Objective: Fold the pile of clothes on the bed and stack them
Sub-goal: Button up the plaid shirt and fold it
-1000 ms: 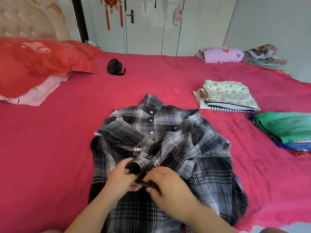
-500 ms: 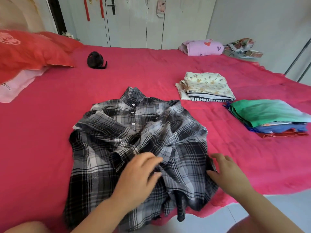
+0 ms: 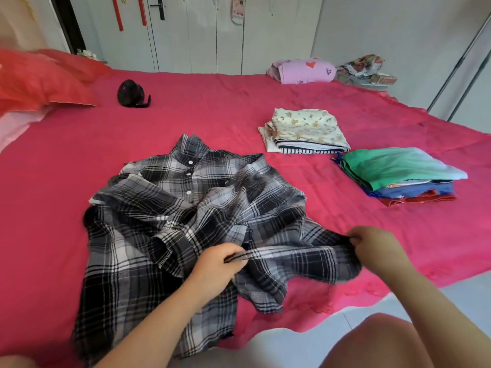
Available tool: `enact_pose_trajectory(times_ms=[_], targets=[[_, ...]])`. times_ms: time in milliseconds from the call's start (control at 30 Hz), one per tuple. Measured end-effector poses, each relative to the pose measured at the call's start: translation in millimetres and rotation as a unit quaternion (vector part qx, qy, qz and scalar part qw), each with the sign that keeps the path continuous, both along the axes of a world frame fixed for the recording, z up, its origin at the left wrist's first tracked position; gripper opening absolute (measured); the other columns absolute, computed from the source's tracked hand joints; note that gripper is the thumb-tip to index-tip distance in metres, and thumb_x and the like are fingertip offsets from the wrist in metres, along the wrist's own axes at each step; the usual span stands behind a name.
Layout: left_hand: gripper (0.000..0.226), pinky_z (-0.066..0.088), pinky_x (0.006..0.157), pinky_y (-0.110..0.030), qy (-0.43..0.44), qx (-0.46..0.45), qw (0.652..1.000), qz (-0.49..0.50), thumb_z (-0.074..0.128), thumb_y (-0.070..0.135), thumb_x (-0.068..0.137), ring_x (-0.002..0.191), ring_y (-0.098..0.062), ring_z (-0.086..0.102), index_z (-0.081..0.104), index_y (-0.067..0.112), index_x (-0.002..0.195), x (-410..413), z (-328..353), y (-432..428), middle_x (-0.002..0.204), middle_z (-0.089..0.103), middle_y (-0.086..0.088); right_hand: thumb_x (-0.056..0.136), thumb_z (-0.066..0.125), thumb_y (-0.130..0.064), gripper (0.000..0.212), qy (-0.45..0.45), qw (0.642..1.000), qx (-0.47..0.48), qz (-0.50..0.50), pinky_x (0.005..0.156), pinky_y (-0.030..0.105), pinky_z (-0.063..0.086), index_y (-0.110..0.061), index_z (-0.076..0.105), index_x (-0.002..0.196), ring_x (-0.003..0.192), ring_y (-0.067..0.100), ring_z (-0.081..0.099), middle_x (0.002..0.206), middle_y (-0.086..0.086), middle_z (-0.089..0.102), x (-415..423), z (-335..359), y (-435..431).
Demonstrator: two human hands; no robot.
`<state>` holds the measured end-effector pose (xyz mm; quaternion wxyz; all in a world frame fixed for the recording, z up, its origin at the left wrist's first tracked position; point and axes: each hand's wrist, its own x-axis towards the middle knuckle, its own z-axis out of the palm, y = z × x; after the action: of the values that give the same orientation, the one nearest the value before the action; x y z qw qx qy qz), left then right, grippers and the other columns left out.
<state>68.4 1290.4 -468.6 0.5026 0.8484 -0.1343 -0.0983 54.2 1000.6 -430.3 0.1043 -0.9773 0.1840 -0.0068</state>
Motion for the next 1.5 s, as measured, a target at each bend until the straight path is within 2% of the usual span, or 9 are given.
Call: enact_pose_trajectory(times_ms=[167,400,600,767,967,1100,1300,1400,1500], targets=[[0.016,0.044,0.073,-0.020,-0.067,0.204,0.969,-0.119,0.061,0.031,0.088,0.083,-0.010,0.057,0.071,0.019,0.091,-4,-1,-3,0.088,0.065,0.004,0.086,0.042,-0.003,0.035,0.138,0.986,-0.068,-0.064,0.083,0.037,0.047,-0.014,0.061,0.114,0.107,0.029,0.059,0.119,0.012,0.060,-2,-5,-3],[0.044,0.023,0.097,-0.029,-0.080,0.302,0.926,-0.210,0.058,0.064,0.076,0.116,-0.008,0.044,0.064,0.037,0.111,-8,8,-21,0.120,0.060,0.018,0.086,0.057,-0.021,0.042,0.003,0.994,0.005,0.111,0.093,0.035,0.044,-0.020,0.053,0.128,0.113,0.029,0.052,0.118,0.010,0.057,16,-22,30],[0.034,0.040,0.094,-0.025,-0.167,0.237,0.951,-0.110,0.050,0.047,0.091,0.108,-0.009,0.052,0.063,0.028,0.116,7,27,-29,0.116,0.062,0.011,0.091,0.049,-0.028,0.024,0.015,0.999,-0.019,0.040,0.077,0.033,0.047,-0.023,0.062,0.110,0.104,0.028,0.059,0.112,0.007,0.064,21,-18,24],[0.025,0.046,0.084,-0.024,-0.174,0.228,0.955,-0.073,0.050,0.034,0.093,0.091,-0.006,0.057,0.065,0.025,0.112,45,50,-34,0.110,0.065,0.009,0.084,0.042,-0.004,0.034,0.079,0.995,-0.063,-0.003,0.069,0.032,0.044,-0.015,0.060,0.111,0.101,0.027,0.060,0.112,0.007,0.062,23,-12,20],[0.027,0.045,0.089,-0.029,-0.183,0.253,0.948,-0.067,0.050,0.025,0.095,0.104,-0.017,0.058,0.063,0.017,0.117,106,68,-72,0.117,0.064,-0.001,0.086,0.060,-0.020,0.023,-0.017,0.993,0.101,0.067,0.075,0.027,0.046,-0.021,0.064,0.109,0.097,0.023,0.062,0.101,0.002,0.065,39,-10,32],[0.019,0.047,0.082,-0.035,-0.170,0.233,0.954,-0.075,0.051,0.025,0.094,0.096,-0.027,0.060,0.065,0.013,0.088,131,67,-115,0.098,0.067,-0.011,0.080,0.061,-0.017,0.014,-0.061,0.985,0.138,0.078,0.066,0.025,0.041,-0.024,0.069,0.090,0.084,0.018,0.063,0.084,-0.004,0.066,37,-20,33],[0.078,0.042,0.096,-0.042,-0.086,0.369,0.925,-0.042,0.048,0.067,0.082,0.124,-0.033,0.044,0.041,0.010,0.135,160,41,-182,0.139,0.039,-0.017,0.082,0.051,-0.019,0.016,-0.060,0.985,0.117,0.113,0.063,0.029,0.045,-0.019,0.067,0.085,0.080,0.020,0.063,0.083,0.002,0.070,41,-30,29],[0.048,0.045,0.087,-0.037,-0.075,0.443,0.893,-0.034,0.054,0.042,0.088,0.115,-0.029,0.053,0.052,0.008,0.122,168,24,-193,0.128,0.053,-0.013,0.086,0.052,-0.028,0.016,-0.058,0.985,0.125,0.106,0.063,0.029,0.044,-0.019,0.065,0.082,0.080,0.020,0.062,0.082,0.001,0.068,45,-32,23],[0.022,0.045,0.078,-0.036,-0.096,0.359,0.928,0.015,0.045,0.013,0.092,0.102,-0.032,0.059,0.063,0.002,0.101,184,19,-188,0.110,0.063,-0.014,0.089,0.053,-0.031,0.018,-0.067,0.989,0.110,0.069,0.063,0.028,0.039,-0.018,0.066,0.089,0.088,0.023,0.061,0.089,0.002,0.068,50,-31,13]])
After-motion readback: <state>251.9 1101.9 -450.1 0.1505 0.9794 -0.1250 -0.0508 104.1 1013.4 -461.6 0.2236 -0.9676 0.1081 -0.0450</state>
